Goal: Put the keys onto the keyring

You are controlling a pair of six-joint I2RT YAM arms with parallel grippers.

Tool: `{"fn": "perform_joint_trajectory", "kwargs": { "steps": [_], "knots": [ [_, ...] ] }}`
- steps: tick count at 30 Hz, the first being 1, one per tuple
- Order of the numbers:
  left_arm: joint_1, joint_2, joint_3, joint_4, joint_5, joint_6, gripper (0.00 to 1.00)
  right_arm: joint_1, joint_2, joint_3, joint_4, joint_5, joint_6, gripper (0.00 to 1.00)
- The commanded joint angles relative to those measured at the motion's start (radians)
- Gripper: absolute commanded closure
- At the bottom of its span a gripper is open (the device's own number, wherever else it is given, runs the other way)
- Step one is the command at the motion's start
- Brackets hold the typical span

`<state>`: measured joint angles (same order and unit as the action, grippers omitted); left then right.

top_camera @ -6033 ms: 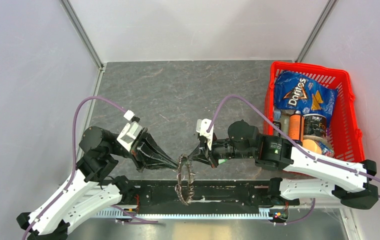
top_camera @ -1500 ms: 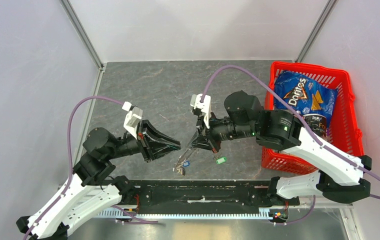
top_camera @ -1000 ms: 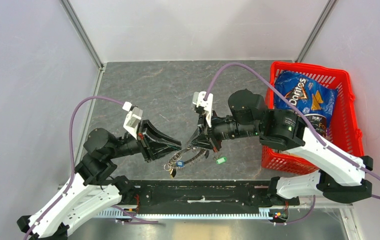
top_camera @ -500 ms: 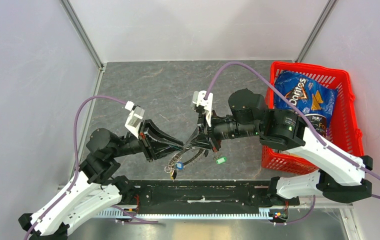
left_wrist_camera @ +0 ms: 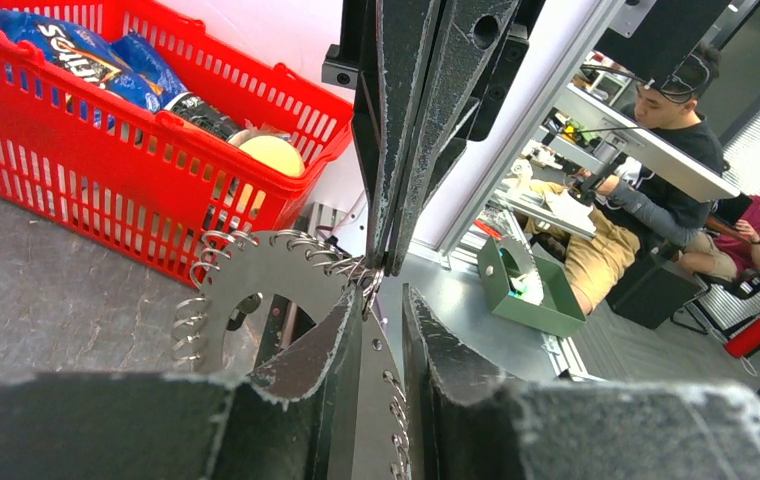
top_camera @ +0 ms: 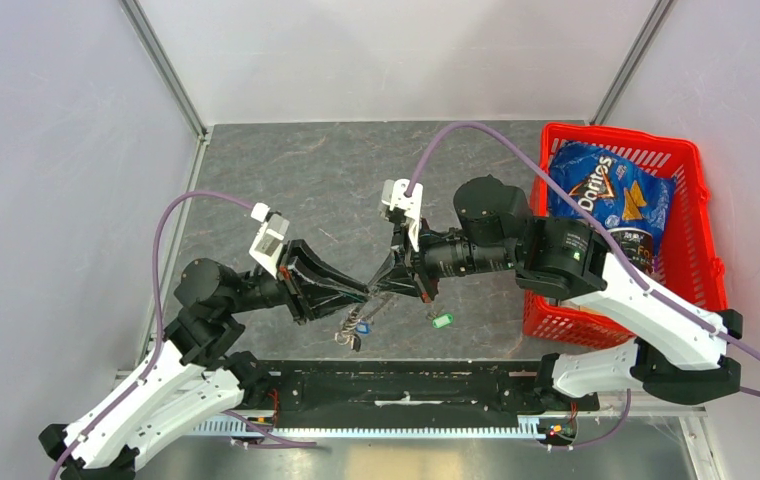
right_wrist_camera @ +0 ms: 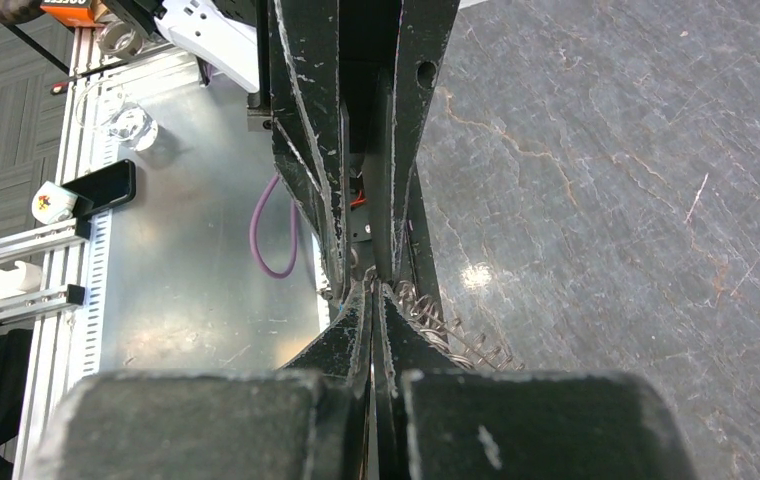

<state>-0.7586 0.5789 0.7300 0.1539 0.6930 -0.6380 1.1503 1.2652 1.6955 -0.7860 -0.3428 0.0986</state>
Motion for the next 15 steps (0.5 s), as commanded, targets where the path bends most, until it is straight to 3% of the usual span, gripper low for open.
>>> {"fn": "perform_joint_trajectory", "kwargs": {
  "steps": [1,7,11,15],
  "knots": [
    [0.002,0.009,-0.011,0.081,0.044,-0.040,0.74,0.005,0.001,0.055,0.081,-0.015,0.010,1.00],
    [0.002,0.019,-0.014,0.091,0.058,-0.043,0.80,0.004,0.000,0.059,0.086,-0.014,0.012,1.00],
    [0.002,0.014,-0.013,0.093,0.059,-0.042,0.97,0.004,0.000,0.061,0.087,-0.017,0.015,1.00],
    [0.002,0.008,-0.013,0.094,0.063,-0.040,0.98,0.005,-0.004,0.053,0.087,-0.016,0.016,1.00]
  ]
}}
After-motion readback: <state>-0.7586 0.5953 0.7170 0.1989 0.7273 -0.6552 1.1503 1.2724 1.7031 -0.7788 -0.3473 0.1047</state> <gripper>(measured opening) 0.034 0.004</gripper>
